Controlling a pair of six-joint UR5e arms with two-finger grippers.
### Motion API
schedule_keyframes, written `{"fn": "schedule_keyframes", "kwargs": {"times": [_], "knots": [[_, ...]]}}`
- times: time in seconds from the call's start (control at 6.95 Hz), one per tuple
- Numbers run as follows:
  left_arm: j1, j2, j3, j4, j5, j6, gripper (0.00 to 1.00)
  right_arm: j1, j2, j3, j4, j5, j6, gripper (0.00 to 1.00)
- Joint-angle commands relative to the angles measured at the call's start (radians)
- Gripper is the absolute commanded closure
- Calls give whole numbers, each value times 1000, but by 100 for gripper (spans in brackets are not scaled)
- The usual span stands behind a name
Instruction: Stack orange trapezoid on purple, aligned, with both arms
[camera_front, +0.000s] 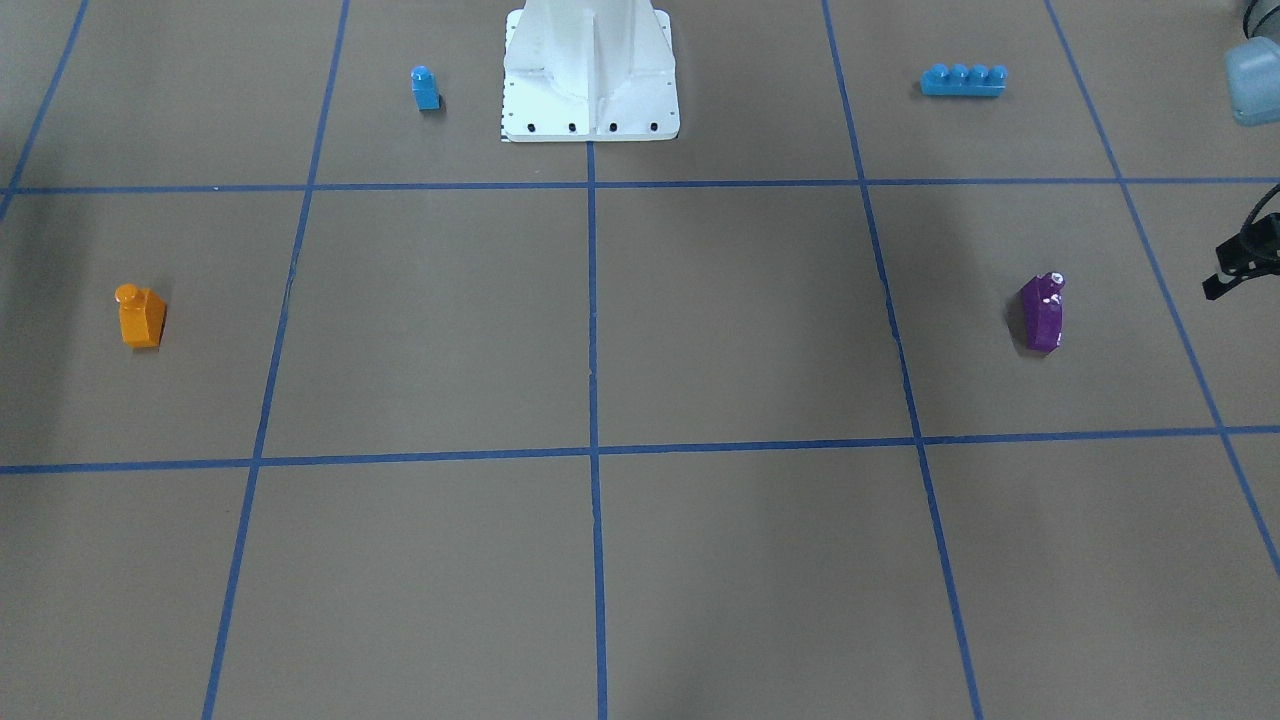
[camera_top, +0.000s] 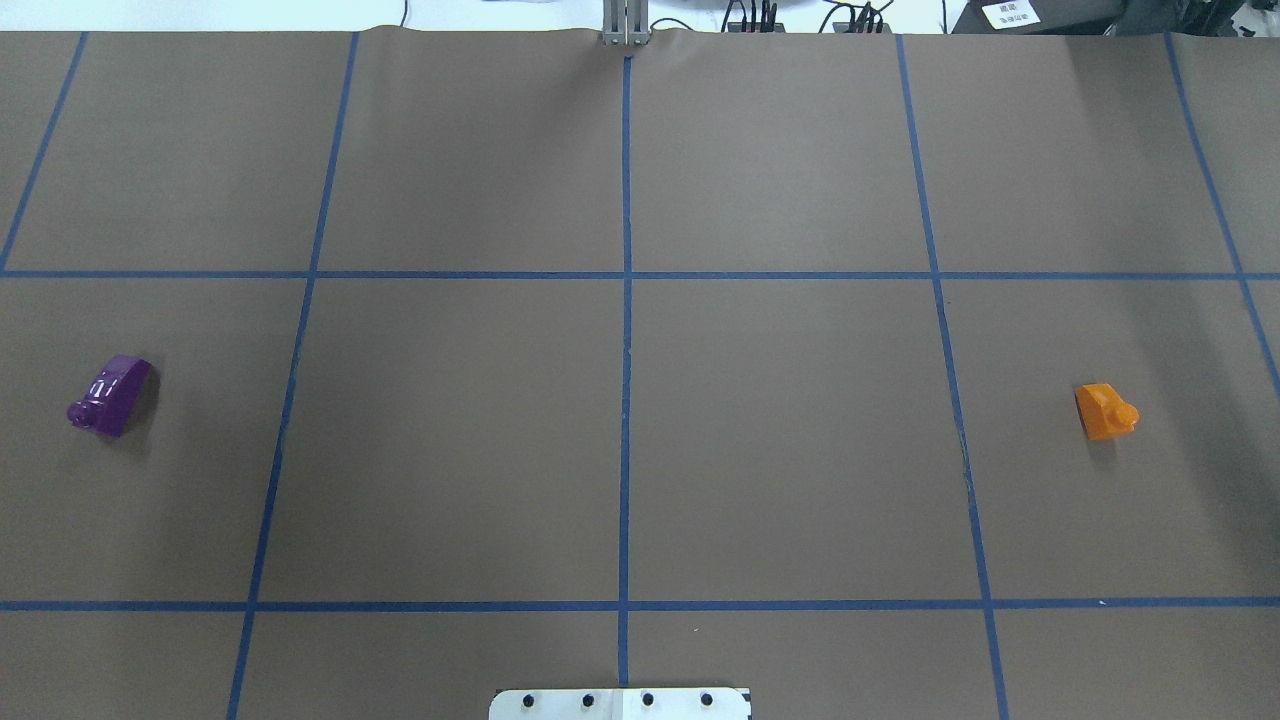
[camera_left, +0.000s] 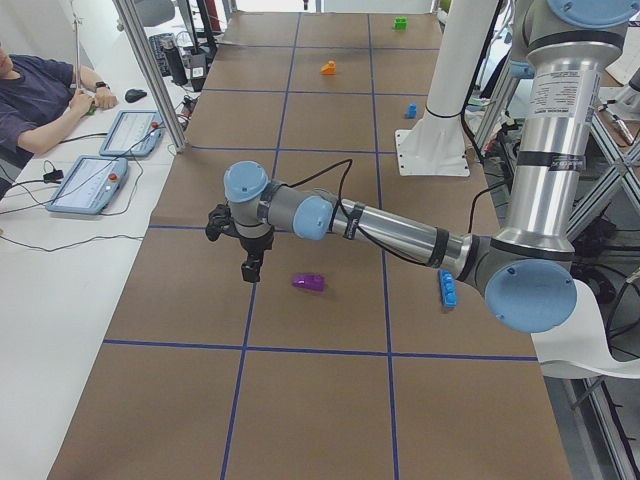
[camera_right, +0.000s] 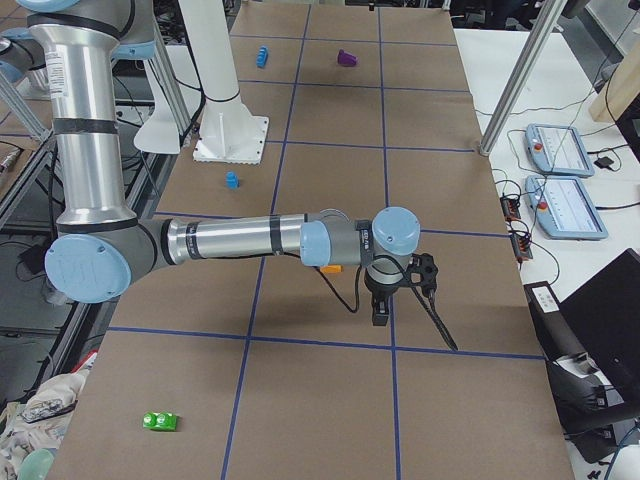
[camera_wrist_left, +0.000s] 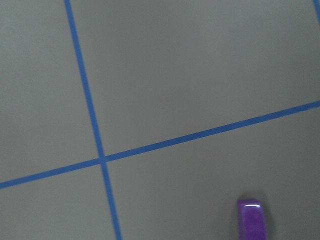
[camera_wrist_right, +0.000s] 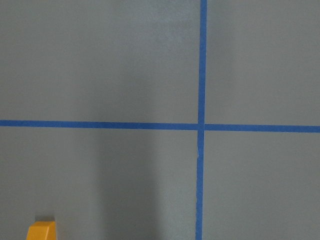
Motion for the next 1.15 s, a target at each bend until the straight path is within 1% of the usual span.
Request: {"fn": "schedule_keyframes", "kwargs": {"times": [0.0,0.14,0.29,0.43,0.72,0.86,1.01], "knots": [[174,151,-13,-366,81,-350,0,-23,15,7,-1,2,-3,0],[268,201,-6,-472,151,-415,0,-23,13,18,-1,8,2,0],[342,203,-3,-492,198,-463,0,-23,15,26,-1,43,27,0],[399,203,4,-495,247,-480,0,-23,9,24,-1,46,37,0],[439,168,63,-495,252,-477,1,-24,12,24,-1,43,37,0],[439,163,71,-493,252,-473,21,-31,15,26,-1,42,38,0],[439,163,88,-493,252,-464,40,-38,16,26,-1,42,40,0]]}}
